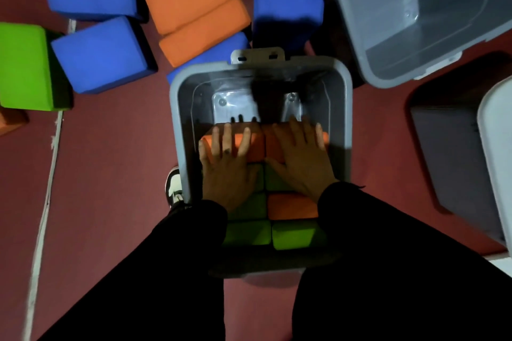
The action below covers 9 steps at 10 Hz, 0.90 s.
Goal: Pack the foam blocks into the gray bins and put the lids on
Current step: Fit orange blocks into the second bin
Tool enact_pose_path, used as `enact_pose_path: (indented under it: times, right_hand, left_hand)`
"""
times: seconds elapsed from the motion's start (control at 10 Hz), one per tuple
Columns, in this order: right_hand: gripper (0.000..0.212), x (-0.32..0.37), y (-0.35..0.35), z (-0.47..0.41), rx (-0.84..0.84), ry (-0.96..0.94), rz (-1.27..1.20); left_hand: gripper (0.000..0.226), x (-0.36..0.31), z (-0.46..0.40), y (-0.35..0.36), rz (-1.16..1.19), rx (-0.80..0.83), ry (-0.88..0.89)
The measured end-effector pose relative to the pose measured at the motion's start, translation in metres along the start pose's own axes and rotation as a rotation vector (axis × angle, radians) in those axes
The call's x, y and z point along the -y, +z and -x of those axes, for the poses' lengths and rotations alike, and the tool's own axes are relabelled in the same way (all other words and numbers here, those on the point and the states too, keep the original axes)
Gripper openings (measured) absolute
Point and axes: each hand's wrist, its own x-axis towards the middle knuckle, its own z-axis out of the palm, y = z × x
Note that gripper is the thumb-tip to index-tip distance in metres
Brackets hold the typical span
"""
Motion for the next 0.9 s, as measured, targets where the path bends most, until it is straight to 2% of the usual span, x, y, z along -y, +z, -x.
enact_pose_path:
  times: [0.1,0.2,0.3,0.4,0.5,0.6,0.7,0.8,0.9]
  right_hand:
    - [0.063,0.014,-0.036,0.006,0.046,-0.037,0.101]
    - [0.049,0.037,-0.075,0.021,0.042,-0.031,0.085]
    - [0.046,0.066,-0.109,0.032,0.048,-0.021,0.062]
    - [0.047,0.101,-0.141,0.039,-0.044,-0.016,-0.029]
    - [0.048,0.134,-0.160,0.054,-0.166,0.010,-0.198]
    - [0.050,0.172,-0.177,0.056,-0.148,0.158,-0.311]
    - [0.044,0.216,-0.193,0.049,0.018,0.267,-0.350]
    - [0.041,0.252,-0.196,0.047,0.034,0.203,-0.349]
    - [0.032,0.285,-0.198,0.045,0.036,0.079,-0.358]
  left_hand:
    - [0.088,0.001,0.016,-0.037,0.181,0.056,-0.001]
    - [0.076,0.010,0.034,-0.074,0.322,0.056,0.008]
    - [0.061,0.030,0.056,-0.107,0.436,0.028,-0.043]
    - [0.046,0.062,0.078,-0.128,0.494,-0.020,-0.070]
    - [0.039,0.091,0.106,-0.163,0.586,0.006,-0.162]
    - [0.048,0.125,0.129,-0.191,0.626,0.086,-0.253]
    - [0.066,0.171,0.143,-0.209,0.613,0.128,-0.266]
    - [0.063,0.209,0.160,-0.240,0.635,0.138,-0.350]
    - [0.050,0.240,0.177,-0.254,0.693,0.042,-0.429]
